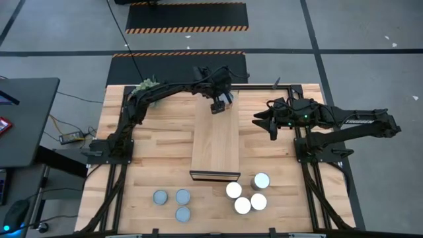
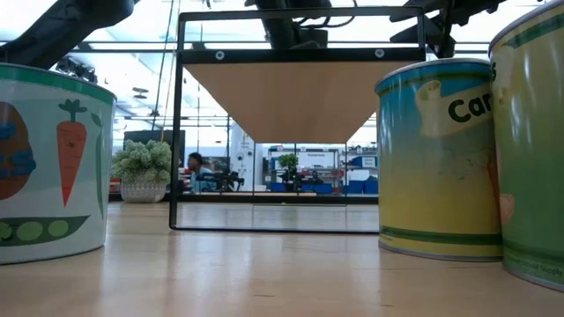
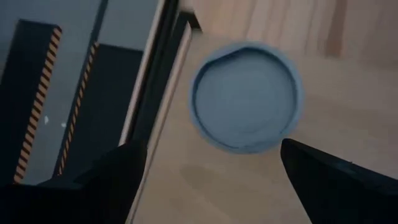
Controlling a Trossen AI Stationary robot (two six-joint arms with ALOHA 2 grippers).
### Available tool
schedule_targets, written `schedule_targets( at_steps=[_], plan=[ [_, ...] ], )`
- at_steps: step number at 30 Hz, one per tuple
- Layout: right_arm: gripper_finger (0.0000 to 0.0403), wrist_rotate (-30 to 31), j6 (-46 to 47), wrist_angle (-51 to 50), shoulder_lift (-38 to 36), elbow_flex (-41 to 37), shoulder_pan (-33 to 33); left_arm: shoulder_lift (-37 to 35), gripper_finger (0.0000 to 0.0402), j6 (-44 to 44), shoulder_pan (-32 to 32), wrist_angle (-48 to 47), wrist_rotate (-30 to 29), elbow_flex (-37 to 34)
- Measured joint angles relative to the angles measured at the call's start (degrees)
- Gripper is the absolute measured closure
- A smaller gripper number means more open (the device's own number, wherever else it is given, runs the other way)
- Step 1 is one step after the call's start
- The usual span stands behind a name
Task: Pick and place cans onto a shelf
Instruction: Put the small canned diced tomatoes on the shelf, then put the small canned peas on the shelf
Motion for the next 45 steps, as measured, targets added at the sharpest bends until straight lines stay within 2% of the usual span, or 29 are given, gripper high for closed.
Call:
schedule_targets(
  at_steps=[15,19,22,25,30,33,36,39,45],
  plan=[
    [0.0224,0.02,0.32,0.49,-0.20,0.02,0.01,2.66,0.0026,0.11,0.01,3.51,-3.91,-0.07],
    [0.0224,0.03,0.34,0.49,-0.20,0.02,0.01,1.63,0.0026,-0.35,-0.81,-3.42,-3.79,0.22],
    [0.0224,0.02,0.35,0.49,-0.22,0.02,0.01,-2.06,0.0028,-2.90,-2.42,-10.23,0.06,0.24],
    [0.0224,-0.24,0.34,0.49,-0.22,0.02,0.01,-5.86,0.0037,-5.88,-4.75,-15.04,9.04,0.33],
    [0.0224,-3.34,-0.62,0.49,-0.24,0.02,0.01,-10.29,0.0060,-13.33,-10.23,-20.30,20.01,0.26],
    [0.0224,-6.02,-0.82,0.49,-0.23,0.02,0.01,-13.15,0.0074,-19.33,-15.03,-21.04,23.25,0.26],
    [0.0224,-7.93,-1.62,0.48,-0.22,0.02,0.01,-15.47,0.0087,-23.67,-21.08,-21.10,23.00,0.26],
    [0.0224,-8.63,-2.68,0.47,-0.22,0.02,0.01,-17.07,0.0101,-27.45,-28.07,-21.10,19.05,-0.48],
    [0.0224,-8.35,-2.83,0.55,-0.22,0.02,0.01,-17.71,0.0126,-37.08,-40.44,-21.10,17.06,-5.85]
  ],
)
